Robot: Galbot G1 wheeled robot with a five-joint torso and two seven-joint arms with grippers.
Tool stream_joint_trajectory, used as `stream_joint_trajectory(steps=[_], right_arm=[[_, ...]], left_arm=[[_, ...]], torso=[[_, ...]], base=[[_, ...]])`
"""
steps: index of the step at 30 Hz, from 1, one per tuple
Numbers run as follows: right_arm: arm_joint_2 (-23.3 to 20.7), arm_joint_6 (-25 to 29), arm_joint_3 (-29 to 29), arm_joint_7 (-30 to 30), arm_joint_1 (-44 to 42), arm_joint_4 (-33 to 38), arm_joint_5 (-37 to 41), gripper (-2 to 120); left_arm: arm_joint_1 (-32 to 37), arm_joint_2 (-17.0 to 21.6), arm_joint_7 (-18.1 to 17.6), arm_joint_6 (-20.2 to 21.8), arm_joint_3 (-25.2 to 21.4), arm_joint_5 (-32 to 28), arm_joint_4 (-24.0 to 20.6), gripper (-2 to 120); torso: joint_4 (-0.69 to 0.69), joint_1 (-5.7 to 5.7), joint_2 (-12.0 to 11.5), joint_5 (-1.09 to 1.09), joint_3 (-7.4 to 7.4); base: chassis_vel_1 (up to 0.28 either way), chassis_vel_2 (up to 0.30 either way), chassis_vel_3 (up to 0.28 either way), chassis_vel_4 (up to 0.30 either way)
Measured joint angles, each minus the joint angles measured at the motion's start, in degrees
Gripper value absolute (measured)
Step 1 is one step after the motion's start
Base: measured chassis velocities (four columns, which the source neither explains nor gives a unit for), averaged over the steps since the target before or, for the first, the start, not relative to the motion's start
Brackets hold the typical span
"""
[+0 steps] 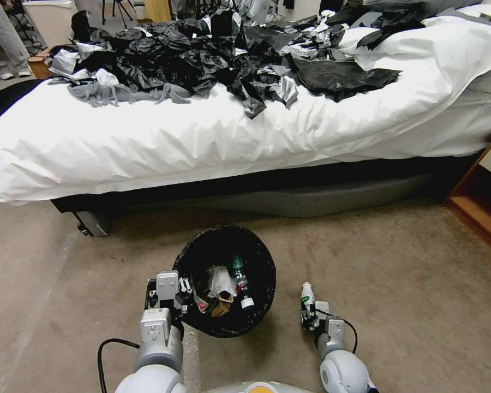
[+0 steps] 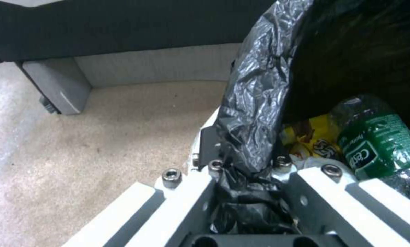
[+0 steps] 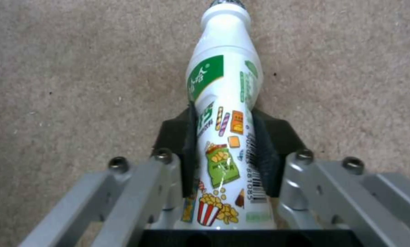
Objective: Pick up the trash bin, then pick up the garbage from the floor and place it into the trash bin.
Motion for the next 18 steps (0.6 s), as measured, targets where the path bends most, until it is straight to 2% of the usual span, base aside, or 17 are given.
stream_joint_trajectory(steps=[3, 7, 8, 10, 11, 12, 13, 14, 17, 18], right_arm=[[-0.16, 0.97, 0.23, 1.50, -0.19, 0.71, -0.87, 16], [-0.40, 2.09, 0.69, 2.40, -0.65, 3.24, -1.38, 13], [-0.53, 2.59, 0.90, 2.65, -0.91, 4.74, -1.77, 13], [-1.03, 6.74, 1.86, 2.99, -2.28, 12.64, -3.59, 13], [-1.03, 6.74, 1.86, 2.99, -2.28, 12.64, -3.59, 13], [-1.12, 9.81, 2.22, 2.54, -2.84, 16.02, -4.93, 13], [-1.32, 16.11, 2.68, 0.40, -3.74, 21.43, -7.63, 13], [-1.32, 16.11, 2.68, 0.40, -3.74, 21.43, -7.63, 13], [-1.83, 29.11, 2.44, -9.46, -6.19, 29.93, -13.75, 13], [-1.83, 29.11, 2.44, -9.46, -6.19, 29.93, -13.75, 13]], left_arm=[[0.00, 0.09, 0.00, 0.03, 0.03, -0.03, 0.00, 0], [-0.03, 0.17, 0.00, 0.05, 0.05, -0.04, 0.00, 0], [-0.08, 0.19, -0.01, 0.06, 0.05, -0.04, 0.00, 0], [-0.28, 0.24, -0.05, 0.12, 0.09, -0.04, 0.09, 0], [-0.28, 0.24, -0.05, 0.12, 0.09, -0.04, 0.09, 0], [-0.34, 0.25, -0.05, 0.15, 0.11, -0.05, 0.19, 0], [-0.47, 0.26, -0.05, 0.18, 0.19, -0.06, 0.45, 0], [-0.47, 0.26, -0.05, 0.18, 0.19, -0.06, 0.45, 0], [-0.81, 0.28, -0.06, 0.18, 0.51, -0.05, 0.88, 0], [-0.81, 0.28, -0.06, 0.18, 0.51, -0.05, 0.88, 0]], torso=[[0.00, 0.00, 0.00, 0.01, 0.01], [-0.01, 0.00, 0.00, 0.01, 0.01], [0.00, 0.00, 0.00, 0.01, 0.00], [0.00, 0.00, 0.00, 0.00, 0.00], [0.00, 0.00, 0.00, 0.00, 0.00], [0.00, 0.00, 0.00, 0.00, 0.00], [0.00, 0.00, 0.00, -0.01, 0.00], [0.00, 0.00, 0.00, -0.01, 0.00], [0.00, 0.00, 0.00, -0.01, 0.00], [0.00, 0.00, 0.00, -0.01, 0.00]], base=[[0.000, 0.000, 0.000, 0.000], [0.000, 0.000, 0.000, 0.000], [0.000, 0.000, 0.000, 0.000], [0.000, 0.000, 0.000, 0.000], [0.000, 0.000, 0.000, 0.000], [0.000, 0.000, 0.000, 0.000], [0.000, 0.000, 0.000, 0.000], [0.000, 0.000, 0.000, 0.000], [0.000, 0.000, 0.000, 0.000], [0.000, 0.000, 0.000, 0.000]])
